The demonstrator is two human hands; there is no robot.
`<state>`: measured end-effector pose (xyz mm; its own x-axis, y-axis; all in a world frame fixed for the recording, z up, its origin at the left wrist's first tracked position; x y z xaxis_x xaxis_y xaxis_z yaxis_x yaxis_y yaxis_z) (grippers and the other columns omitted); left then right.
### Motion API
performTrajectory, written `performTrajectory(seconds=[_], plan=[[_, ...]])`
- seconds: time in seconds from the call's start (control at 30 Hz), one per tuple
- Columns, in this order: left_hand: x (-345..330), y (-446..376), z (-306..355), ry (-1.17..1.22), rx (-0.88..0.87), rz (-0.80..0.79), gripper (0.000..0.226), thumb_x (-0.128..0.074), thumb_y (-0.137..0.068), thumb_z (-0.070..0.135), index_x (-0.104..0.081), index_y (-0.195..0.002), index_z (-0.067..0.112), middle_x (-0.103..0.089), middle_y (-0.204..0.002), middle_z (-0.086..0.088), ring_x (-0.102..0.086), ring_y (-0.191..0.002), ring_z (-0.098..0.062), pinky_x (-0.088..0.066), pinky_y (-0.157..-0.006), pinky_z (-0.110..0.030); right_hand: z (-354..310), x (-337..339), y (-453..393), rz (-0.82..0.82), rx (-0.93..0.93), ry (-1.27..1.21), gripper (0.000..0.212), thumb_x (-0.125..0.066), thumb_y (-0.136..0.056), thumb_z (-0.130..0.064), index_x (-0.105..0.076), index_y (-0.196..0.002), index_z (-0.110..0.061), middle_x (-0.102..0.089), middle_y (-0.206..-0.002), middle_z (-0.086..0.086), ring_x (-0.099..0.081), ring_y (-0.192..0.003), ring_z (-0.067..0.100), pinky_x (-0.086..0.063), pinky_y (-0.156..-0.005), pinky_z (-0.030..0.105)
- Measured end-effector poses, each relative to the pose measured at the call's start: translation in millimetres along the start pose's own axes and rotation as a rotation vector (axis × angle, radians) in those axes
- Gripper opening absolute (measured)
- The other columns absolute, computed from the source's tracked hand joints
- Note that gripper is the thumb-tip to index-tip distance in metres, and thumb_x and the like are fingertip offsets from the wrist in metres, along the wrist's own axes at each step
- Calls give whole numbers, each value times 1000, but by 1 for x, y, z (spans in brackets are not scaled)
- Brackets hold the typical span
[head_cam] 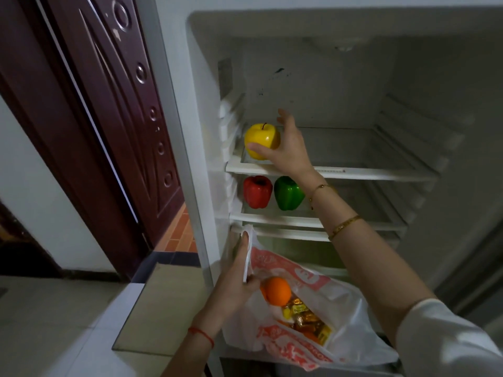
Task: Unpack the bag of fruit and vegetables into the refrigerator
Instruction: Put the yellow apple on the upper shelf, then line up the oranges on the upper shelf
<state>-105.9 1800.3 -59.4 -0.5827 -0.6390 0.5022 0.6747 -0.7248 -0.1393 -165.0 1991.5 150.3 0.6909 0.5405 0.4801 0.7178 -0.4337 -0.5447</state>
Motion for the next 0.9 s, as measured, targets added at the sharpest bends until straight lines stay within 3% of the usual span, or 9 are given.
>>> performTrajectory(seconds=[0.1,0.17,0.27,0.33,0.37,0.47,0.6,0.77,0.9], plan=[[-3,3,-2,45,39,-23,102,-64,-93,10,12,-146,54,-1,-122,61,-59,-104,7,-55,-89,-25,-10,32,31,205,129,57,66,-74,-78,-48,-49,-125,-9,-52,-120,6,-51,-113,20,-47,-95,34],[-4,5,-1,19,31,-10,102,-63,-93,9,13,-146,51,-1,-115,66,-58,-98,13,-53,-88,-21,-18,51,69,316,250,47,33,-68,-88,-36,-55,-99,-7,-55,-95,6,-54,-87,18,-47,-75,28],[-3,7,-6,-6,21,23,103,-62,-92,6,13,-146,52,-32,-147,28,-58,-74,11,-52,-75,-17,-4,40,130,160,360,99,20,-59,-95,-18,-57,-77,-9,-54,-70,-2,-48,-61,8,-38,-60,14],[-2,11,-9,-12,44,30,104,-62,-92,9,13,-147,55,-59,-112,-12,-55,-62,0,-50,-65,-21,31,12,168,-66,309,174,28,-55,-96,-24,-61,-72,-13,-56,-60,-5,-48,-51,5,-41,-52,18],[-2,14,-9,-11,51,29,103,-62,-92,10,13,-146,56,-58,-91,-6,-54,-60,0,-49,-63,-20,53,-5,186,-192,246,230,31,-52,-96,-30,-64,-73,-15,-59,-59,-5,-51,-48,6,-44,-49,23],[-1,21,-6,1,37,31,101,-61,-92,8,11,-147,53,-48,-68,10,-53,-58,1,-45,-60,-15,122,-51,234,-536,1,370,25,-51,-95,-38,-69,-93,-22,-68,-73,-3,-63,-61,11,-52,-57,29],[2,28,-6,-9,44,64,104,-61,-91,9,12,-142,62,-51,-67,1,-58,-60,-10,-49,-59,-23,187,-93,275,-826,-244,512,39,-56,-93,-39,-59,-122,-13,-69,-107,10,-66,-99,27,-48,-77,31],[2,35,-6,-33,61,64,101,-61,-90,13,10,-148,55,-55,-70,-6,-63,-66,-19,-54,-62,-33,219,-115,284,-799,-352,478,61,-50,-95,-40,-26,-149,-23,-42,-145,14,-48,-129,34,-40,-105,39],[0,37,-9,-54,89,65,100,-62,-91,18,10,-147,57,-63,-77,-7,-67,-70,-16,-56,-66,-29,228,-133,289,-836,-252,598,66,-52,-93,-30,-20,-149,-20,-28,-151,15,-44,-130,37,-46,-99,41]])
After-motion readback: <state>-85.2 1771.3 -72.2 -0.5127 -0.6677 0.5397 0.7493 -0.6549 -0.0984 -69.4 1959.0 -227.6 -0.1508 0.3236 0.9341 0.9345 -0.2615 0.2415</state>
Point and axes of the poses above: each hand's wrist, its own y-axis away from the middle knuckle, its own x-axis out of the back of the hand, z = x × y, the point moved 8 cm from there along -y, towards the middle knuckle
